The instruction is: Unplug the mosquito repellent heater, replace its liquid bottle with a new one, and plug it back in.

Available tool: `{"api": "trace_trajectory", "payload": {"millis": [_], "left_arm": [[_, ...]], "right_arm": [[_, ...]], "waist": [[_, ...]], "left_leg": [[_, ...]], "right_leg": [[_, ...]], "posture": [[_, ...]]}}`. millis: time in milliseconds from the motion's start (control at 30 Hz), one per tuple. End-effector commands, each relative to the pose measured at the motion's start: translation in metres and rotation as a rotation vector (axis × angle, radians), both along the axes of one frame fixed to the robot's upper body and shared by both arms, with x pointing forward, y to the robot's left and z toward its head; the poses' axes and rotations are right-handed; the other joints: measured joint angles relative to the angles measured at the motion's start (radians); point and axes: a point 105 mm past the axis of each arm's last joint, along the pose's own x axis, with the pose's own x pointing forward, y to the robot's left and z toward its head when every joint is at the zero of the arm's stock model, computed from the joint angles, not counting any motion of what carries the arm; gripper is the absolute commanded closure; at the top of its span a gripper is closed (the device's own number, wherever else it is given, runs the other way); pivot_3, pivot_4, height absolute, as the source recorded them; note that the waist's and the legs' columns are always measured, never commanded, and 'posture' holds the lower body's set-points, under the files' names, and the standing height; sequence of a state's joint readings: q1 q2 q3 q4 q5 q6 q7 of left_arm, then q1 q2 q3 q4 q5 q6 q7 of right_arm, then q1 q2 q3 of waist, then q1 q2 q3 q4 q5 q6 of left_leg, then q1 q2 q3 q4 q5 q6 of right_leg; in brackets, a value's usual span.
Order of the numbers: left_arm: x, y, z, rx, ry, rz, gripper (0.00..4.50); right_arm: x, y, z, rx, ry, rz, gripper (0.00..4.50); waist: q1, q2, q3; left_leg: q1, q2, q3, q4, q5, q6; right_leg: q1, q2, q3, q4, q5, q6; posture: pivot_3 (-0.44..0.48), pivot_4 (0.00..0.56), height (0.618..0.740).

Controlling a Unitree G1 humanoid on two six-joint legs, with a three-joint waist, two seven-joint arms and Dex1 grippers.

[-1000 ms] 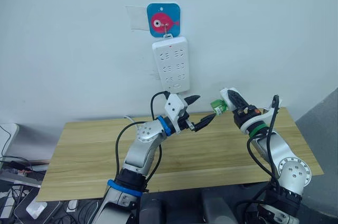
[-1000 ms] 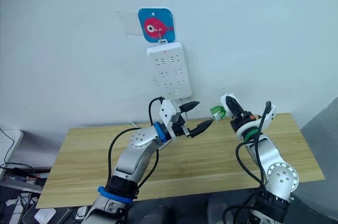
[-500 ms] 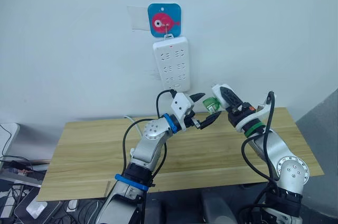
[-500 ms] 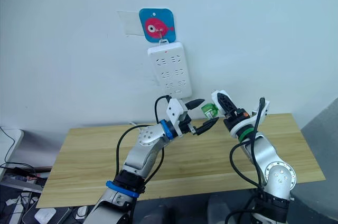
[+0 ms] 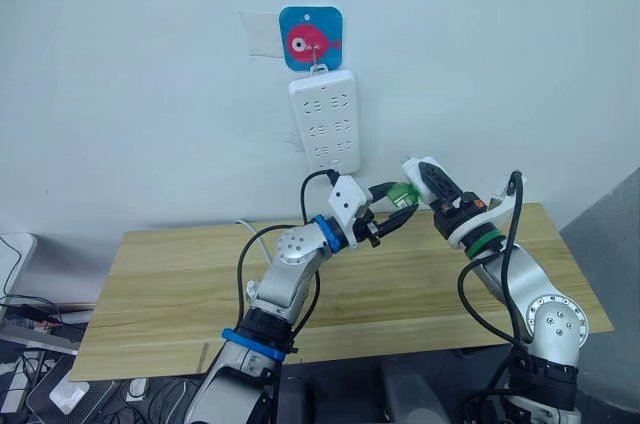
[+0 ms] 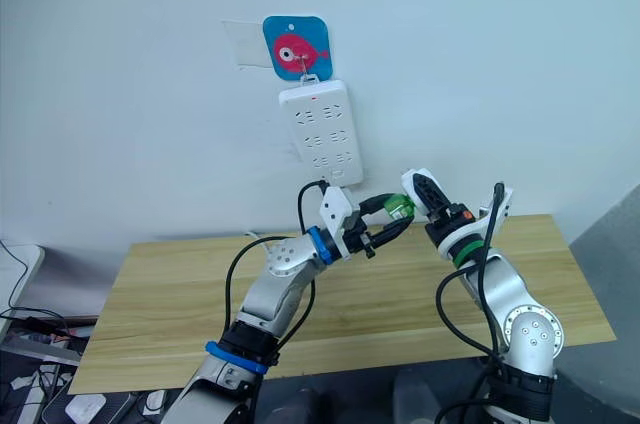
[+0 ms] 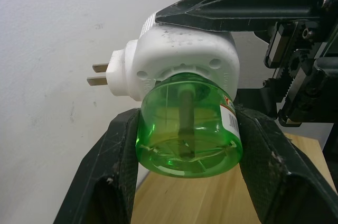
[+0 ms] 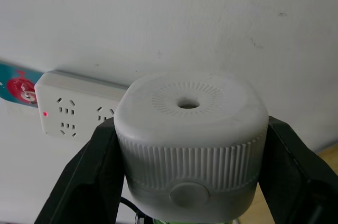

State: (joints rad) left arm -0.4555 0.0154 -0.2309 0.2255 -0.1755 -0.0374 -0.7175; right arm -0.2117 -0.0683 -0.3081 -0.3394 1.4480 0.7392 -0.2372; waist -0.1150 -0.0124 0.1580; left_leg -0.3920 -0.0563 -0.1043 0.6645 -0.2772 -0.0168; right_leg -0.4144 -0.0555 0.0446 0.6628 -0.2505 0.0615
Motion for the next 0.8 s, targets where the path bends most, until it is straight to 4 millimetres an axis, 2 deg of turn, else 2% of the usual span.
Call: {"api": "trace_trajectory", "payload": {"millis": [33, 167, 200, 367, 533, 667, 800], "left_arm": [[0.004, 0.003, 0.015, -0.023, -0.056, 0.023, 2.22], [0.002, 0.014, 0.013, 0.036, -0.089, -0.018, 2.22], [0.0, 0.017, 0.012, 0.051, -0.091, -0.039, 2.22], [-0.014, 0.031, 0.005, 0.143, -0.122, -0.152, 2.22], [-0.027, 0.035, 0.0, 0.233, -0.171, -0.26, 2.22], [-0.033, 0.033, -0.004, 0.283, -0.205, -0.316, 2.22], [-0.037, 0.028, -0.004, 0.291, -0.223, -0.337, 2.22]], "right_arm": [[-0.007, 0.008, 0.011, 0.001, -0.05, 0.056, 1.52], [-0.015, 0.005, 0.004, -0.044, -0.027, 0.178, 0.14], [-0.016, 0.001, 0.003, -0.053, -0.023, 0.215, 0.02], [-0.02, -0.013, -0.005, -0.156, 0.05, 0.427, 0.02], [-0.028, -0.022, -0.011, -0.178, 0.152, 0.659, 0.02], [-0.032, -0.018, -0.006, -0.175, 0.184, 0.809, 0.02], [-0.023, -0.011, 0.0, -0.17, 0.176, 0.848, 0.02]], "waist": [[0.0, 0.0, 0.0], [0.0, 0.0, 0.0], [0.0, 0.0, 0.0], [0.001, 0.0, 0.0], [0.005, 0.0, 0.001], [0.008, 0.0, 0.001], [0.013, -0.001, 0.001]], "left_leg": [[0.0, 0.0, 0.0, 0.0, 0.0, 0.0], [0.0, 0.0, 0.0, 0.0, 0.0, 0.0], [0.0, 0.0, 0.0, 0.0, 0.0, 0.0], [0.002, 0.0, 0.001, 0.0, 0.0, 0.001], [0.004, 0.001, 0.001, 0.0, 0.0, 0.001], [0.005, 0.001, 0.002, 0.0, 0.0, 0.002], [0.006, 0.001, 0.001, 0.0, 0.0, 0.002]], "right_leg": [[0.0, 0.0, 0.0, 0.0, 0.0, 0.0], [0.0, 0.0, 0.0, 0.0, 0.0, 0.0], [0.0, 0.0, 0.0, 0.0, 0.0, 0.0], [0.003, 0.0, 0.0, -0.001, 0.0, 0.0], [0.006, 0.0, -0.001, -0.002, 0.0, 0.0], [0.007, 0.0, 0.0, -0.003, 0.0, 0.0], [0.007, 0.0, 0.0, -0.003, 0.0, 0.0]], "posture": [[-0.182, 0.15, 0.74], [-0.173, 0.151, 0.74], [-0.173, 0.15, 0.74], [-0.172, 0.153, 0.74], [-0.153, 0.155, 0.74], [-0.13, 0.155, 0.74], [-0.117, 0.158, 0.74]]}}
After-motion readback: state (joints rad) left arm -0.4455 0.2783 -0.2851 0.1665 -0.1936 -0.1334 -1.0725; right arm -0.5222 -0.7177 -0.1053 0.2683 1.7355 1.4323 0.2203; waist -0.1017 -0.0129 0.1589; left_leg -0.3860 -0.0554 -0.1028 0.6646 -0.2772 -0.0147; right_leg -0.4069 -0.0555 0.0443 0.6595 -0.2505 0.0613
